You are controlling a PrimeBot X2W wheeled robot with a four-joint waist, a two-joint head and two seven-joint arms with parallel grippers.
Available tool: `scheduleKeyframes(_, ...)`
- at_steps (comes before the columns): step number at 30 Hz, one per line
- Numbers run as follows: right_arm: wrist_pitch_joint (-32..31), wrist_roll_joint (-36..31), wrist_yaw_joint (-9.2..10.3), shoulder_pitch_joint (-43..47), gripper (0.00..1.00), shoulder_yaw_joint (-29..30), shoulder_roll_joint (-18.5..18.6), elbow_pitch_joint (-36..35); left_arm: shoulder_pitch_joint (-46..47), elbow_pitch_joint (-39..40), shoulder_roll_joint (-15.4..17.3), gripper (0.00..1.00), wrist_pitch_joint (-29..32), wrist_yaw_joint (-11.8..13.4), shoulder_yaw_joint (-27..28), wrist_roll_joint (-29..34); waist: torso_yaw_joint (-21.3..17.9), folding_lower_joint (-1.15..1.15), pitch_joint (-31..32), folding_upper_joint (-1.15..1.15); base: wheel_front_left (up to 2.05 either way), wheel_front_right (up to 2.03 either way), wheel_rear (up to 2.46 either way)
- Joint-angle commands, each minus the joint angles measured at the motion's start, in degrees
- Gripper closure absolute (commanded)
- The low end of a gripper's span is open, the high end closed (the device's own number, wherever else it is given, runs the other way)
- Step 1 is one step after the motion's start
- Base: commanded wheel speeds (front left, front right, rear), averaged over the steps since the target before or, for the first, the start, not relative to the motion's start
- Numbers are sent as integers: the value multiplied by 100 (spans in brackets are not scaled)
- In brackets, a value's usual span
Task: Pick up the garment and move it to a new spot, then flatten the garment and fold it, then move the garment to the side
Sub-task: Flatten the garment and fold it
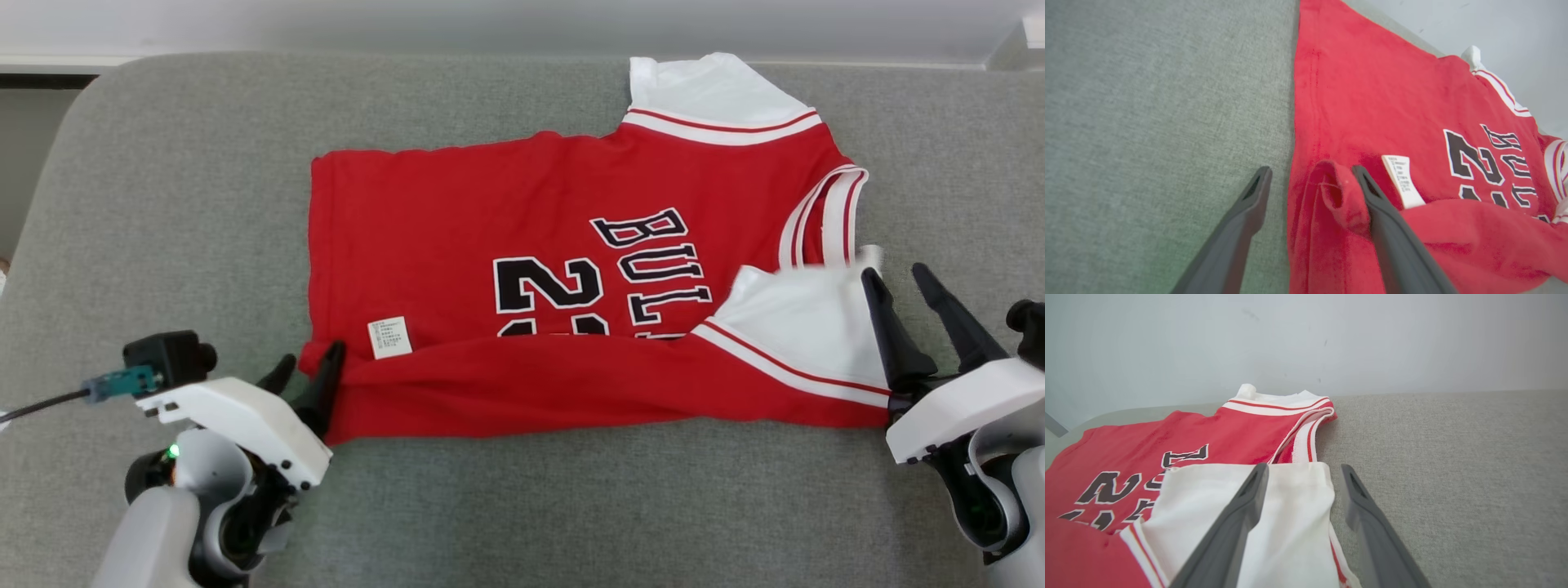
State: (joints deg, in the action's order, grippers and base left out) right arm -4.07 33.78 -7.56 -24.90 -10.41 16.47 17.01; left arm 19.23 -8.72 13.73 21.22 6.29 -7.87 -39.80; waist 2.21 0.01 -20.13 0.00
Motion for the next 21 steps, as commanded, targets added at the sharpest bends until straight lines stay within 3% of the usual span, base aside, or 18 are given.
scheduleKeyframes(1, 413, 18, 17, -24, 0, -101, 68, 27, -38, 25, -15, 0, -351, -33, 22, 174, -28, -1, 26, 0, 0, 0, 0)
scheduleKeyframes(5, 1399, -374, 17, 165, 0, -163, 172, -159, -198, 286, -84, 0, -1478, 133, 63, 742, -87, -1, 81, 0, 0, 0, 0)
scheduleKeyframes(8, 1752, -804, 17, 380, 0, 45, 127, -408, -373, 530, -136, 0, -2253, 339, -39, 1248, -132, -1, 163, 0, 0, 0, 0)
scheduleKeyframes(13, 1870, -1282, 17, 947, 0, 515, -198, -1089, -735, 880, -87, 0, -2952, 779, -176, 1979, -237, -1, 343, 0, 0, 0, 0)
scheduleKeyframes(21, 1634, -1582, 17, 1874, 0, 778, -565, -1906, -1404, 1421, -39, 0, -3362, 1100, -276, 2429, -388, -1, 632, 0, 0, 0, 0)
